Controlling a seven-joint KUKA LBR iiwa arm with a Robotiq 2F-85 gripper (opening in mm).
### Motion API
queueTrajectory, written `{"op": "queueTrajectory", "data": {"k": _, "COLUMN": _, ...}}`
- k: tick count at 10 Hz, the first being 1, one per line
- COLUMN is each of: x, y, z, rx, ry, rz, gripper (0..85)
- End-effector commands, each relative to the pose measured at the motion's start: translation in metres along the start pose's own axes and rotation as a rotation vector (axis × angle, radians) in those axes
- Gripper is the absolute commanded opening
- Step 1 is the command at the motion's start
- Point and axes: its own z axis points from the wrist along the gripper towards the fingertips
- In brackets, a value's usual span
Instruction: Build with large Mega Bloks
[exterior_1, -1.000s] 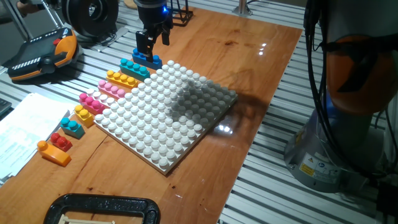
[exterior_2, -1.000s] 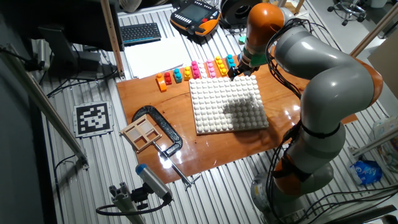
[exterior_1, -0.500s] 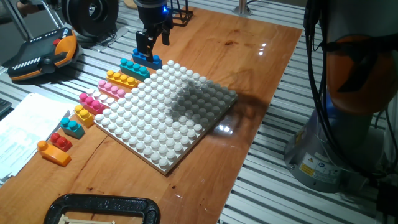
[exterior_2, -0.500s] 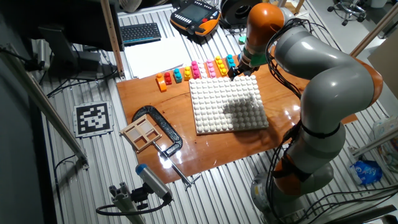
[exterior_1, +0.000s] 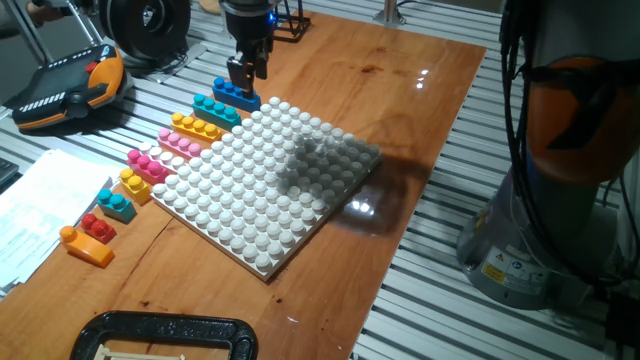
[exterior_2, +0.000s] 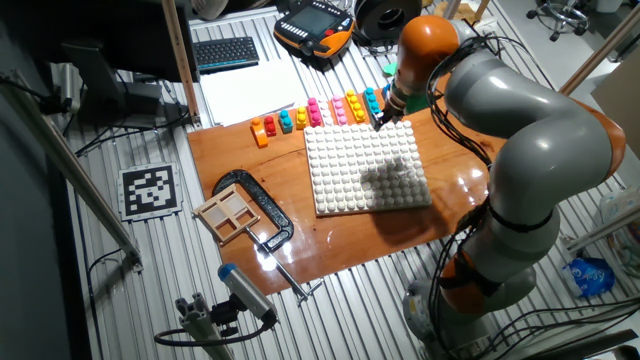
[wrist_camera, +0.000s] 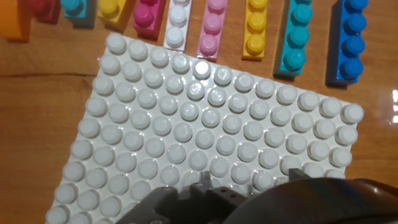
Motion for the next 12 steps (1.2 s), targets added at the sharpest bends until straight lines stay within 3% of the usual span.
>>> {"op": "queueTrajectory", "data": {"k": 1, "x": -0.003, "y": -0.003, "z": -0.001, "rx": 0.008, "ry": -0.005, "rz": -0.002, "gripper": 0.0}}
{"op": "queueTrajectory", "data": {"k": 5, "x": -0.032, "y": -0.033, "z": 0.000, "rx": 0.016, "ry": 0.003, "rz": 0.007, "gripper": 0.0}}
{"op": "queueTrajectory", "data": {"k": 8, "x": -0.044, "y": -0.046, "z": -0.002, "rx": 0.036, "ry": 0.027, "rz": 0.037, "gripper": 0.0}}
{"op": "queueTrajectory", "data": {"k": 12, "x": -0.059, "y": -0.063, "z": 0.014, "rx": 0.021, "ry": 0.079, "rz": 0.076, "gripper": 0.0}}
